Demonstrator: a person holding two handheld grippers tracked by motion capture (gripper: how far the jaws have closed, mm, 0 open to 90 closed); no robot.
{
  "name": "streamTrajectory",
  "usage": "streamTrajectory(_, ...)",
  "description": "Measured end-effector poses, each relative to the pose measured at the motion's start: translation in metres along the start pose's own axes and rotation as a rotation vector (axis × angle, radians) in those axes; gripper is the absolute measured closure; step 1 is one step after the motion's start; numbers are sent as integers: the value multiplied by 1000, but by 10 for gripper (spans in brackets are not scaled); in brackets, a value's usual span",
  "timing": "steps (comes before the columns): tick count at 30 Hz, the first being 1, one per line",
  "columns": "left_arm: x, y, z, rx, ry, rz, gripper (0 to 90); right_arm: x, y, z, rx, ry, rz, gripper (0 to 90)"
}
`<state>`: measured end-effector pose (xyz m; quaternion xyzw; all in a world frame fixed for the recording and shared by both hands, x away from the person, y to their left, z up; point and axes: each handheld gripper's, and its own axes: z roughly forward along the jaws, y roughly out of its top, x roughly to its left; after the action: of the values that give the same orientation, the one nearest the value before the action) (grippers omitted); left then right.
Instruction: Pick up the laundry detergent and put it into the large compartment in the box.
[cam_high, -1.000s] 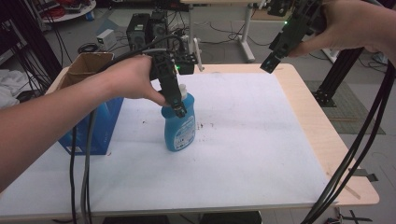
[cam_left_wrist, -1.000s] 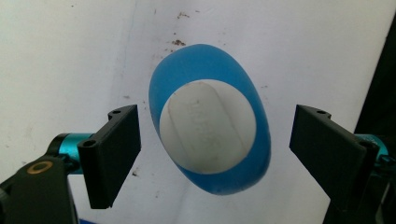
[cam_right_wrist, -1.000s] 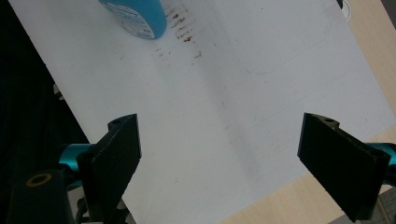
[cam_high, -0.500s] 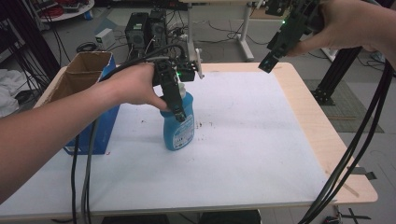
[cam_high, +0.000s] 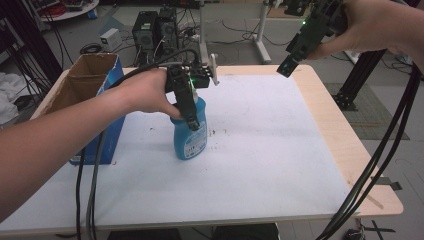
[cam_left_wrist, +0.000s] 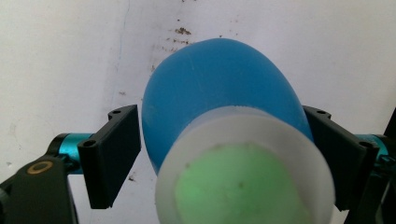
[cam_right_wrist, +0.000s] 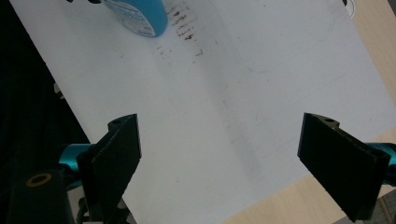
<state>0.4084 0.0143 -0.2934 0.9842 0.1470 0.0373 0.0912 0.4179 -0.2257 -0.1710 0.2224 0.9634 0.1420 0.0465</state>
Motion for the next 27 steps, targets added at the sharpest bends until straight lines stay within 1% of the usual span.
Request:
streamTrajectory(3,1,0,0,2,1,2,166,0,0,0,-2,0,0,126)
streamTrajectory(8,1,1,1,7,-8,-11,167,0,-1,0,-2,-1,2,126)
streamTrajectory(11,1,1,1,8,-5,-9,168,0,-1,0,-2,-1,2,126)
streamTrajectory(13,1,1,1,8,-9,-20,169,-1,-1,0,-3,-1,3,126)
streamTrajectory(14,2,1,1,9,-9,-16,169,-1,-1,0,-3,-1,3,126)
streamTrajectory(27,4,0,2,17,-21,-35,185,0,-2,0,-2,-1,5,126)
